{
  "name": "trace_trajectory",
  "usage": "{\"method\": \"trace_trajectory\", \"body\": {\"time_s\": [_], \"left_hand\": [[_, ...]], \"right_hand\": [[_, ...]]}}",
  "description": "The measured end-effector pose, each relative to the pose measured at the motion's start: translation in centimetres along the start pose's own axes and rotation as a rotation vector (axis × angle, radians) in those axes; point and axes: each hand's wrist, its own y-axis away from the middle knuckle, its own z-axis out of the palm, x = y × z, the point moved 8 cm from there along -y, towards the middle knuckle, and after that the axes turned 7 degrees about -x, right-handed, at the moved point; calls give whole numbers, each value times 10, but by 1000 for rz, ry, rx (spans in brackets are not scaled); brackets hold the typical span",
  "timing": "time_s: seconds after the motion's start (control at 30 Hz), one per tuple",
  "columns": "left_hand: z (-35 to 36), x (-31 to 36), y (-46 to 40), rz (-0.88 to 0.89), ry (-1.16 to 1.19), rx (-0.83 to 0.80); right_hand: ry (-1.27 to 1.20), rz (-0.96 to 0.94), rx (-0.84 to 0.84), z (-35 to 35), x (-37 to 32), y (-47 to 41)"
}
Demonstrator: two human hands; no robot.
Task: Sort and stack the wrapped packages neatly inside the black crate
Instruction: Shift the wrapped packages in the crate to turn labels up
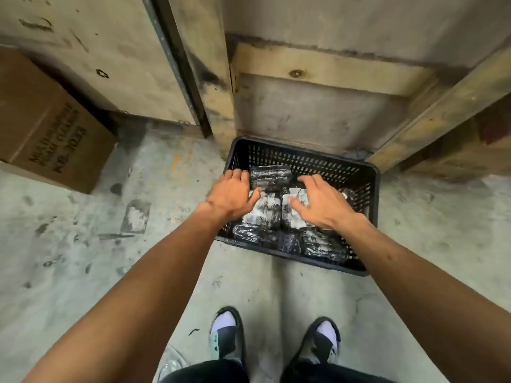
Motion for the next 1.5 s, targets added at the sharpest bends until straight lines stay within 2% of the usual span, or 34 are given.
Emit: {"method": "trace_trajectory", "body": {"time_s": [0.23,0.43,0.53,0.7,0.83,1.1,1.23,1.5], "left_hand": [[120,-10,-80,21,-51,-44],[186,-15,-147,41,-115,-154],[209,-17,-167,22,-110,-148],[225,-14,-175,2,-192,-179],[222,-12,-176,-14,-155,-175],[251,-30,-192,-133,-82,-402],[269,-45,-197,-202,-50,-497],[279,-53,-202,-188,96,-476]], "right_hand": [[120,-78,-19,108,30,-90],[259,-156,-18,160,49,-162],[308,-173,-26,179,53,-188],[284,-206,8,196,46,-200],[301,-217,-36,214,42,-200],[517,-158,-207,234,50,-227],[475,-134,-294,236,56,-245],[352,-193,-200,243,66,-249]]}}
